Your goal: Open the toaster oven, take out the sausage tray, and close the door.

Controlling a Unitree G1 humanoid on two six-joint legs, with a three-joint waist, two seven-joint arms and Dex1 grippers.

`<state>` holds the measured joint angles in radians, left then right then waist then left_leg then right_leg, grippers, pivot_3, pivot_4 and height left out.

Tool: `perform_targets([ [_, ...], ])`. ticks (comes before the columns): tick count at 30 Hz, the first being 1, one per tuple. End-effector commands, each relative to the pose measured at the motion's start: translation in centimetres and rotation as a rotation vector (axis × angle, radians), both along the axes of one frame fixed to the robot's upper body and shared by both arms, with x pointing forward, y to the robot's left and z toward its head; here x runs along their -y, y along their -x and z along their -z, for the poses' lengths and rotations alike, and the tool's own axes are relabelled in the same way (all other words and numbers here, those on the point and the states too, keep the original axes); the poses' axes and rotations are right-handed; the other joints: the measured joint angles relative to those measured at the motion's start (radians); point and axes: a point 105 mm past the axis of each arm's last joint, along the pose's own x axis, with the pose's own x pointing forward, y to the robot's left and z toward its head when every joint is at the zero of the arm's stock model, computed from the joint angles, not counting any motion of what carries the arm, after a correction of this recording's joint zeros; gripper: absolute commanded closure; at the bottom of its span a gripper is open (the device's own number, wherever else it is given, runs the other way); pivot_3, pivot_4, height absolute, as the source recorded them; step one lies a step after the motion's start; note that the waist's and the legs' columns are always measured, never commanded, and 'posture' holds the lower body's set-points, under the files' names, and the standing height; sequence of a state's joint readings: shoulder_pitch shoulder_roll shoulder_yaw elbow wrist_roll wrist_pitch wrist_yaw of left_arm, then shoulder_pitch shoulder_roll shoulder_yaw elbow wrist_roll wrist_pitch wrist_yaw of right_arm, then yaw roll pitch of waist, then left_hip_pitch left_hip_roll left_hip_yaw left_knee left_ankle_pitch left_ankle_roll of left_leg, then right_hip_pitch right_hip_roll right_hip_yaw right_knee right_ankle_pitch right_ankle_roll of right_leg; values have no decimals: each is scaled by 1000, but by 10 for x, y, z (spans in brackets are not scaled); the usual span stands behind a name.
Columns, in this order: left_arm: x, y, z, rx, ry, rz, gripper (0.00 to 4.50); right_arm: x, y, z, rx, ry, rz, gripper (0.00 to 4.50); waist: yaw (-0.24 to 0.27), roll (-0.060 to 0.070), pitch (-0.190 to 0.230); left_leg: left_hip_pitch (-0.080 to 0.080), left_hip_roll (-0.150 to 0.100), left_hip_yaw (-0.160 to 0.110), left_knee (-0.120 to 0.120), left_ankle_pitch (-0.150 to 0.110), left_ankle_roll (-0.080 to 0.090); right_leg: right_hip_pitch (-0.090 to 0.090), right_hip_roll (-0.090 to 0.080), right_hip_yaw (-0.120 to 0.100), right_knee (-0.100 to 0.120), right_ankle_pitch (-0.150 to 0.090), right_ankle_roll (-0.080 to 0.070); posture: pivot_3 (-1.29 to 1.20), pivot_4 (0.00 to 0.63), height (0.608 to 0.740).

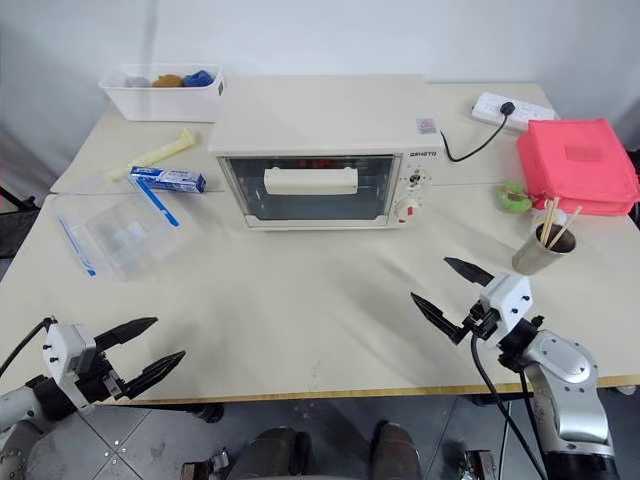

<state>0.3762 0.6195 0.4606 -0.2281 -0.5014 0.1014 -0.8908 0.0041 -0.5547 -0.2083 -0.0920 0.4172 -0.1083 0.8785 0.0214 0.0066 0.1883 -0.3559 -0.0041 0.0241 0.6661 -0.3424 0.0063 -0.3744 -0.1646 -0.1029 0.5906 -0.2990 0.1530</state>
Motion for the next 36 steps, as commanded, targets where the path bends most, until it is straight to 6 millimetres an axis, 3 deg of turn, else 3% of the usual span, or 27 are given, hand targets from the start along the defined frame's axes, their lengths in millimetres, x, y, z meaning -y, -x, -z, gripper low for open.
perform_targets([
  [1, 1, -2, -11, 64, -32, 1, 15, -5, 2, -12, 43, -5, -33, 0, 0, 0, 0, 0, 0, 0, 0, 0, 0, 0, 0, 0, 0, 0, 0, 0, 150, 740],
  [5, 6, -8, -26, 76, 91, 30, 15, -29, 2, -31, 26, -58, -154, 0, -2, 0, 0, 0, 0, 1, 0, 0, 0, 0, 0, 0, 0, 0, -1, 0, 150, 740],
  [8, 9, -10, -61, 90, 345, 131, 15, -47, -4, -52, 3, -138, -212, 0, -6, 0, 0, 0, 2, -2, 1, 0, 0, -1, 1, 0, 1, 2, -3, 0, 150, 740],
  [10, 7, -14, -73, 104, 369, 139, 15, -54, -8, -61, -19, -169, -234, 0, -8, 0, 0, 0, 3, -3, 2, 0, -1, -1, 1, 0, 1, 3, -4, 0, 150, 740],
  [13, 10, -15, -69, 89, 277, 171, 15, -61, -16, -68, -60, -188, -245, 0, -9, 0, 0, 0, 2, -3, 1, 0, -1, -1, 1, -1, 1, 3, -4, 0, 150, 740],
  [20, 19, -29, -80, 155, 336, 215, 15, -85, -54, -83, -49, -184, -231, 0, -22, -1, 0, 0, 0, 2, 2, -2, 0, -3, 2, -4, 0, 3, -3, 0, 150, 740],
  [26, 22, -30, -78, 138, 379, 200, 15, -111, -57, -98, -5, -207, -350, 0, -29, -1, 0, 0, 0, 4, 1, -2, -1, -5, 2, -5, 1, 4, -2, 0, 150, 740],
  [36, 25, -32, -76, 126, 399, 190, 15, -133, -52, -105, 26, -204, -469, 0, -27, -1, 0, 0, 0, 5, 1, -2, -1, -5, 2, -5, 1, 4, -2, 0, 150, 740],
])
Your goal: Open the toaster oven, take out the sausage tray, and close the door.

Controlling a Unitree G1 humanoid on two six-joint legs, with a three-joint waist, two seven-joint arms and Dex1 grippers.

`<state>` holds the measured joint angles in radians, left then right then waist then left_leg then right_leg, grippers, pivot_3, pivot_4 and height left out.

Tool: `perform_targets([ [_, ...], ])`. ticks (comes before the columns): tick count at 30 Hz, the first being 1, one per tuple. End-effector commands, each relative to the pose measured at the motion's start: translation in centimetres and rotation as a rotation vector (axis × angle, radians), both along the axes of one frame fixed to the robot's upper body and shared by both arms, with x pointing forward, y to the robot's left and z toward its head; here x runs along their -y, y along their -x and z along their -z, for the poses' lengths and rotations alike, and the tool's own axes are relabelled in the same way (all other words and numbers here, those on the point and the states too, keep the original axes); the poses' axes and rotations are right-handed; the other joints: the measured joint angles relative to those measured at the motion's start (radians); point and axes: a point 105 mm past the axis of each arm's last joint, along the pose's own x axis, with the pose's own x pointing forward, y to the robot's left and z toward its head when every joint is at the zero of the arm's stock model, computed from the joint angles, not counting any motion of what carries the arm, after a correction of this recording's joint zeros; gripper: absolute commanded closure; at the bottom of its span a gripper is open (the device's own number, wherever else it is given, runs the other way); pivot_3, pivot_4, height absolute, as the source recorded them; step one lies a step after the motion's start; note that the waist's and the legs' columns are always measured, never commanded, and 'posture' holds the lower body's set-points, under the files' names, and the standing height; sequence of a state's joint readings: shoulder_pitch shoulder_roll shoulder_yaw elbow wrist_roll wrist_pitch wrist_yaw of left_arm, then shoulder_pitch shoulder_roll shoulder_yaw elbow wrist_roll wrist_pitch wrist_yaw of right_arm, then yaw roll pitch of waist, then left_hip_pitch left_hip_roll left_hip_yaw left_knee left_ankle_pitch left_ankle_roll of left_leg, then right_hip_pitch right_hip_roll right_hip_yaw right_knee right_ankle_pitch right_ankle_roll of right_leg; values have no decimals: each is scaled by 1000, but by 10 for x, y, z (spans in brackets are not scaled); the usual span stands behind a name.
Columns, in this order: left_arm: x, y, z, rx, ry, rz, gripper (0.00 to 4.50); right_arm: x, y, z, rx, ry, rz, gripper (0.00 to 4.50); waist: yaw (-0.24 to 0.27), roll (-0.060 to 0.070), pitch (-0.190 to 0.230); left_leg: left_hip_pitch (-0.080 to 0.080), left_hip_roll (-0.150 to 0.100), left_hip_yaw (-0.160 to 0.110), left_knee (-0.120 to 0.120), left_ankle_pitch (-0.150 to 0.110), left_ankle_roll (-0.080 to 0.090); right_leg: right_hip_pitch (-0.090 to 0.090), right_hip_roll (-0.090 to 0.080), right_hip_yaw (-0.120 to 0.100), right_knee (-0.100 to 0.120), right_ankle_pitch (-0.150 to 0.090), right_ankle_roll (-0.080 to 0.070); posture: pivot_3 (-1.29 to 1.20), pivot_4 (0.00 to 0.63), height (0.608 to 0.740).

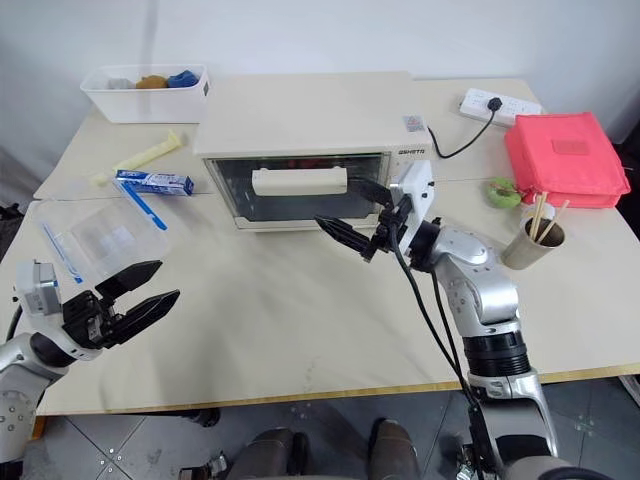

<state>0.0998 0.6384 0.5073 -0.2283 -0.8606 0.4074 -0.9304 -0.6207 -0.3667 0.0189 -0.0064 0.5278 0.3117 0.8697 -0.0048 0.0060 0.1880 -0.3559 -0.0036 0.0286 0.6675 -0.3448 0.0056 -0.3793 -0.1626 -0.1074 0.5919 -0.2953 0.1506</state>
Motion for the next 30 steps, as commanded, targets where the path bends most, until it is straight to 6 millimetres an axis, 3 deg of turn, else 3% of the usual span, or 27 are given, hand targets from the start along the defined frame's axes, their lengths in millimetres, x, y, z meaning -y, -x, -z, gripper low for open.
perform_targets([
  [1, 5, 1, -8, 29, 9, 9, 15, -7, 11, -11, 59, 0, -71, 0, -1, 0, 0, 0, 0, 0, 0, 0, 0, 0, 0, 0, 0, 0, 0, 0, 150, 740],
  [4, -3, -17, -7, -66, 17, -118, 15, -11, 41, -1, 165, 119, -232, 0, 0, 0, 0, 0, 0, 0, -1, 0, 0, -1, 0, 0, 0, 0, 0, 0, 150, 740],
  [7, -3, -27, -25, -16, 75, -134, 15, -7, 47, 9, 251, 207, -246, 0, -1, 0, 0, 0, 0, 0, -1, 0, 0, -1, 0, 0, 0, 0, 0, 0, 150, 740],
  [9, -9, -34, -36, 23, 102, -159, 393, -5, 47, 14, 300, 239, -239, 0, -6, -1, 0, 0, 0, 2, -1, 0, -1, -3, 0, 0, 0, 0, 0, 0, 150, 740],
  [13, -3, -50, -47, 49, 97, -116, 1433, 0, 44, 24, 361, 307, -238, 0, -17, -1, 0, 0, 0, 7, -1, 0, -1, -5, 0, 0, 2, 0, 0, 0, 150, 740],
  [19, 17, -80, -59, 95, 86, -63, 3335, -1, 40, 25, 384, 294, -222, 0, -23, -1, 1, -1, 0, 9, -1, -1, -1, -5, 0, -2, 2, 0, 0, 0, 150, 740],
  [23, 33, -90, -52, 87, 38, 3, 4485, 0, 39, 28, 389, 297, -213, 0, -25, -2, 1, -1, 0, 9, 0, -1, -1, -4, 0, -2, 3, 0, 0, 0, 150, 740],
  [30, 44, -89, -35, 69, -56, 89, 4485, 15, 39, 38, 372, 326, -143, 0, -18, -2, 1, -1, 0, 9, -1, -1, -1, -4, 0, -3, 2, 0, 1, 0, 150, 740],
])
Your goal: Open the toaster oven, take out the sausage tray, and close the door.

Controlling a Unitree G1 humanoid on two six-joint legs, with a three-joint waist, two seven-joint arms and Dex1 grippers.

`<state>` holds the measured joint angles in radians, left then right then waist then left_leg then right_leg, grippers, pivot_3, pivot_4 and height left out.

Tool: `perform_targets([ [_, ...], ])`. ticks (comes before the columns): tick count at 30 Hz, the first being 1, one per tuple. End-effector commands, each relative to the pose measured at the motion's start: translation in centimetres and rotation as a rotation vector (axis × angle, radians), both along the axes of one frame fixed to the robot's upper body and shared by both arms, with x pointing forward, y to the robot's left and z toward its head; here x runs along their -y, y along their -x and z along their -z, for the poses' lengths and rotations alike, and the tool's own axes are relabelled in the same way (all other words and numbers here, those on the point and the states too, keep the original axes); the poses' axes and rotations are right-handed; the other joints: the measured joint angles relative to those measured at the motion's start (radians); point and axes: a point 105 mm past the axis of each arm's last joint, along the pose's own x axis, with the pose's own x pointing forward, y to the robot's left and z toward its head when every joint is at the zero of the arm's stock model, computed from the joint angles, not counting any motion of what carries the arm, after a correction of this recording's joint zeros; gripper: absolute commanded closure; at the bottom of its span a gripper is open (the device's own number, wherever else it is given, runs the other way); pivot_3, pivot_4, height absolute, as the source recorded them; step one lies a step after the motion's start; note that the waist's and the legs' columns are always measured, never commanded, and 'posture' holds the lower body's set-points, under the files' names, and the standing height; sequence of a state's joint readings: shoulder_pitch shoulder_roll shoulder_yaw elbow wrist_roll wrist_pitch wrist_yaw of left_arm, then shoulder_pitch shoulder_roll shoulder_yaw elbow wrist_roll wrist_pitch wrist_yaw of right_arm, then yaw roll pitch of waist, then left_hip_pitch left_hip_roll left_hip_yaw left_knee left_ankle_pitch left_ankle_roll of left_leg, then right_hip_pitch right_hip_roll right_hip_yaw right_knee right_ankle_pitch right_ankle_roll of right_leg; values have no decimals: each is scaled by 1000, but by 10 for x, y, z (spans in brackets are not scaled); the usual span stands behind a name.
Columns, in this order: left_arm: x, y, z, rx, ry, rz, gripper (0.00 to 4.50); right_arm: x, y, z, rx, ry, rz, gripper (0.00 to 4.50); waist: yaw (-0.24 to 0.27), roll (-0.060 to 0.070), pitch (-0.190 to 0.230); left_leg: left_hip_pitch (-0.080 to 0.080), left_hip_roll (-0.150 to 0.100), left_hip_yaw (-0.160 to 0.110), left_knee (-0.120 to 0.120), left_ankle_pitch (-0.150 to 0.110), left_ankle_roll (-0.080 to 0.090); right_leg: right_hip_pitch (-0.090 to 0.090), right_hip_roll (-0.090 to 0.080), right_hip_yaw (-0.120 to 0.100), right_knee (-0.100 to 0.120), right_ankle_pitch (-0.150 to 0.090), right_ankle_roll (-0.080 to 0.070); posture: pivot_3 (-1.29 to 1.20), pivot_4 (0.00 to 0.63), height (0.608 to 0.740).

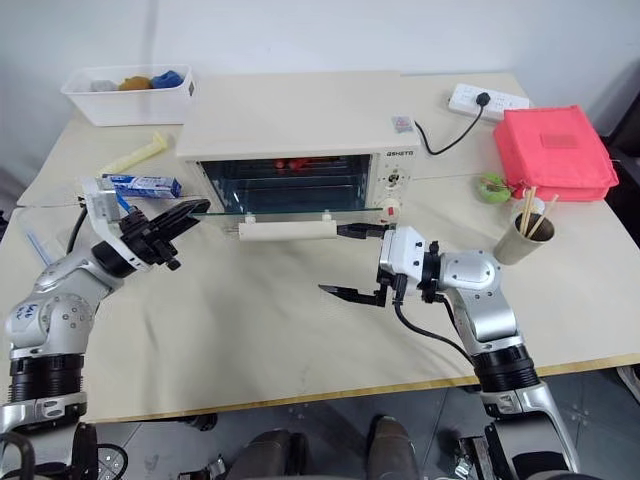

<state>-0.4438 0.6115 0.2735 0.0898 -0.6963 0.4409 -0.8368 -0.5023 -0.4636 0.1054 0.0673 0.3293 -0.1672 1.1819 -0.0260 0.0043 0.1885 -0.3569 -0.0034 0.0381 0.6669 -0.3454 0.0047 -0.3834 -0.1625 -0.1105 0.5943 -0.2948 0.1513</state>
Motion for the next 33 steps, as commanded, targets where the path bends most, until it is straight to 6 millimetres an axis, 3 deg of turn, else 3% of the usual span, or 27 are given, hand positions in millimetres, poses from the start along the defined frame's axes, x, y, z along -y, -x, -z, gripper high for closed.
perform_targets([
  [1, 8, 5, 6, 8, -59, 67, 4485, 14, 5, -4, 49, -8, 60, 0, 6, 0, 0, 0, 0, 0, 0, 0, 0, 0, 0, 0, 0, 0, 0, 0, 150, 740],
  [5, 13, 10, 21, -9, -128, 115, 4485, 45, 12, 13, 4, 11, 196, 0, 28, 0, 0, -1, 0, 0, 1, 0, 0, 1, 0, 0, -1, 0, 1, 0, 150, 740],
  [10, 23, 18, 42, -35, -168, 152, 4485, 114, 35, 49, -107, 66, 461, 0, 50, 0, 0, -1, 0, 0, 2, 0, 0, 2, 0, 0, -2, 0, 1, 0, 150, 740],
  [14, 24, 20, 59, -39, -217, 152, 4485, 121, 35, 41, -79, 67, 511, 0, 38, -1, 1, 0, 0, 3, 6, 0, 1, 3, 0, 1, -3, 2, -1, 0, 150, 740],
  [17, 25, 19, 67, -35, -235, 139, 4485, 112, 26, 29, -29, 68, 505, 0, 26, -1, 1, 3, 2, 4, 8, 1, 1, 7, 0, 1, -3, 5, -3, 0, 150, 740],
  [22, 26, 19, 69, 20, -226, 92, 4485, 54, -1, -12, 153, 28, 448, 0, 24, -1, 1, 4, 4, 0, 7, 1, 1, 4, 1, 3, -1, 6, -4, 0, 150, 740],
  [25, 24, 22, 62, 30, -163, 84, 4485, 31, -20, -16, 166, 38, 525, 0, 27, -2, 1, -1, 4, -1, 7, 0, 0, -2, 1, 2, 1, 6, -4, 0, 150, 740],
  [29, 16, 29, 51, 51, -116, 36, 3608, -17, -35, -21, 314, 88, 487, 0, 22, -3, 0, -16, 3, 0, 15, -1, 1, -13, 1, -1, 5, 6, -3, 0, 150, 740],
  [33, 1, 47, 43, 53, -107, -15, 2393, -45, -65, -24, 470, 147, 596, 0, 13, -3, 0, -15, 3, 0, 16, 0, 1, -13, 0, -1, 7, 6, -3, 0, 150, 740],
])
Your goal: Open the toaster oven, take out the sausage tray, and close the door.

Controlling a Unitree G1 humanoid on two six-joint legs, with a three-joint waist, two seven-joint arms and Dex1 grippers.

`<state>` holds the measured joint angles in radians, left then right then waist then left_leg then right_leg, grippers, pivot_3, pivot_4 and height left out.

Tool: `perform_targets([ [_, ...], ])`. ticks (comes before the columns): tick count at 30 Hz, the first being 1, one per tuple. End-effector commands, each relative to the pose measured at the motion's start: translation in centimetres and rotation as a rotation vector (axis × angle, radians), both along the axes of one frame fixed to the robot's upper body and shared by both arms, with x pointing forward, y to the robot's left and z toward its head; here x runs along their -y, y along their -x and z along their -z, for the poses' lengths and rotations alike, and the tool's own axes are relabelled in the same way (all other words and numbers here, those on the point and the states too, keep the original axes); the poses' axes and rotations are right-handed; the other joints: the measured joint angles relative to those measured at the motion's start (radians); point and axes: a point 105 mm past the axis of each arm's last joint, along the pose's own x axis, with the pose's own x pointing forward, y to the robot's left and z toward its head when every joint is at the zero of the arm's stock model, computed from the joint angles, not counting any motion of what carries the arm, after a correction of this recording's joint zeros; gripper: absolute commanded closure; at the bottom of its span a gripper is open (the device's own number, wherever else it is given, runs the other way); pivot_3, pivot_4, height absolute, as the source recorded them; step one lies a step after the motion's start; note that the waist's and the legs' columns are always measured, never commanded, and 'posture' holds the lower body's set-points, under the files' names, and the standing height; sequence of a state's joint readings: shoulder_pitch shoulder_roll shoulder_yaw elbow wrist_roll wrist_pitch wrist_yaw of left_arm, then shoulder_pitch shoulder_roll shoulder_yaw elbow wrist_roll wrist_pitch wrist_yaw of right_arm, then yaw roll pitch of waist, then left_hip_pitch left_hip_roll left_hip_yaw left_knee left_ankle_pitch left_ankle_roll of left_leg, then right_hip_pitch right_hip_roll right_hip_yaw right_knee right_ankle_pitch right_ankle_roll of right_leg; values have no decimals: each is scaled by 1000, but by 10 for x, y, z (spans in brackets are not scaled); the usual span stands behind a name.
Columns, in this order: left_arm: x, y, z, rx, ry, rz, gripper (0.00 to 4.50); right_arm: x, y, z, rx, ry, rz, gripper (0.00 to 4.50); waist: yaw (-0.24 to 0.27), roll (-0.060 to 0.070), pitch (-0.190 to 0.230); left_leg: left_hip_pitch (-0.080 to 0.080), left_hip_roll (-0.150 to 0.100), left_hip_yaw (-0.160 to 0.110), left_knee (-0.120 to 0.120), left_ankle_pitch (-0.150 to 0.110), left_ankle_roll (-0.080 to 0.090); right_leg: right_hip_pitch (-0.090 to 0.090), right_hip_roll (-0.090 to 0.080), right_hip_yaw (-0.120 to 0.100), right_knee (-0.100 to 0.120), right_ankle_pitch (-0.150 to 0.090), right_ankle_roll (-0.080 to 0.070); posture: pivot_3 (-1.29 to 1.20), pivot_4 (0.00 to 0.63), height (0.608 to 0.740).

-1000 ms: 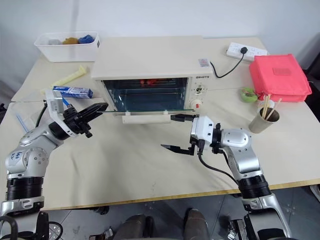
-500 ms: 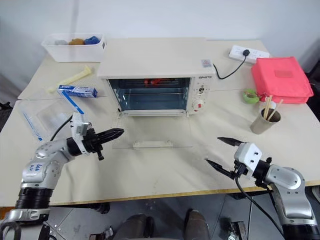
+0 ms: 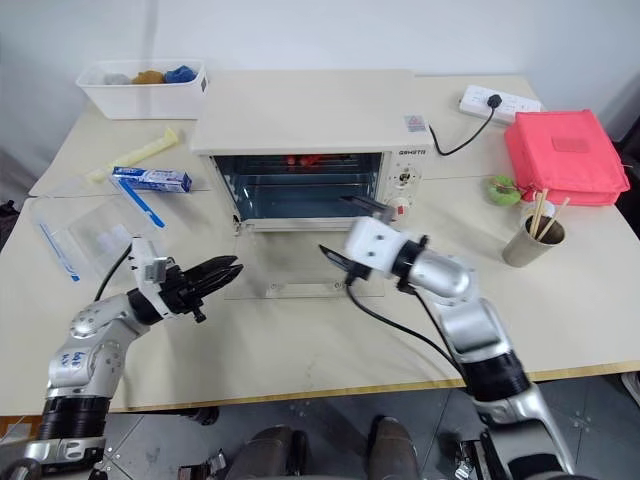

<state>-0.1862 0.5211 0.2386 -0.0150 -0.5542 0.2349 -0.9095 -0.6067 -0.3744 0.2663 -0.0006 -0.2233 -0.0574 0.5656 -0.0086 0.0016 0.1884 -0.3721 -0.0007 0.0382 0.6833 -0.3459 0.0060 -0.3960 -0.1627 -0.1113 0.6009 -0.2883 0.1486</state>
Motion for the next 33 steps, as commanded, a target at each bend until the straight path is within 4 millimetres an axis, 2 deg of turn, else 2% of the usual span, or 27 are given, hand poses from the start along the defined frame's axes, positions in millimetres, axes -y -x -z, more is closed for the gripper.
perform_targets([
  [1, -14, 16, -19, 49, 10, -41, 2083, -12, -21, -7, 167, 80, 115, 0, -7, 0, 0, 1, 0, -1, 0, 0, 0, 0, 0, 0, 1, 0, 0, 0, 150, 740],
  [4, -21, 25, -19, 41, 13, -68, 1211, -19, -37, -14, 259, 116, 185, 0, -11, 0, 0, 1, 0, -2, 0, 1, 0, 0, 0, 0, 2, 0, 0, 0, 150, 740],
  [6, -25, 30, -20, 45, 18, -95, 581, -13, -56, -15, 305, 180, 322, 0, -17, 0, 0, 1, 0, -2, 0, 0, 0, 0, -1, 1, 3, 0, 0, 0, 150, 740],
  [8, -27, 32, -22, 55, 31, -121, 47, -11, -67, -16, 327, 193, 379, 0, -22, 0, 0, 1, 0, -2, 0, 0, 0, 0, -1, 1, 3, 0, 0, 0, 150, 740],
  [13, -23, 34, -23, 62, 65, -115, 18, -22, -85, -22, 373, 223, 455, 0, -36, 0, 0, 2, 1, -2, -1, 0, -1, 0, 0, 0, 3, 0, 0, 0, 150, 740],
  [16, -20, 33, -23, 55, 70, -100, 0, -27, -90, -21, 381, 249, 455, 581, -38, 0, 0, 1, 1, -2, -1, 0, -1, 0, 0, 0, 4, 0, 0, 0, 150, 740],
  [22, -17, 25, -24, 59, 62, -79, 0, -39, -88, -31, 440, 242, 427, 2551, -45, 0, 0, 1, 0, -2, -1, 0, -1, 0, 0, 0, 4, 0, 0, 0, 150, 740],
  [27, -13, 7, -36, 99, 68, -51, 0, -41, -83, -43, 499, 224, 408, 4193, -48, 0, 0, 1, 0, -2, -1, 1, -1, 0, 0, 0, 5, 0, 0, 0, 150, 740],
  [28, -13, 3, -39, 107, 74, -46, 0, -41, -83, -46, 511, 224, 406, 4372, -48, -1, 0, 1, 0, -1, -1, 1, -1, 0, 0, 0, 5, 0, 0, 0, 150, 740],
  [33, -10, -12, -50, 140, 86, -27, 0, -38, -81, -57, 553, 208, 403, 4372, -51, -1, 0, 1, 0, -1, -2, 0, -1, 0, 0, -2, 5, 0, 0, 0, 150, 740],
])
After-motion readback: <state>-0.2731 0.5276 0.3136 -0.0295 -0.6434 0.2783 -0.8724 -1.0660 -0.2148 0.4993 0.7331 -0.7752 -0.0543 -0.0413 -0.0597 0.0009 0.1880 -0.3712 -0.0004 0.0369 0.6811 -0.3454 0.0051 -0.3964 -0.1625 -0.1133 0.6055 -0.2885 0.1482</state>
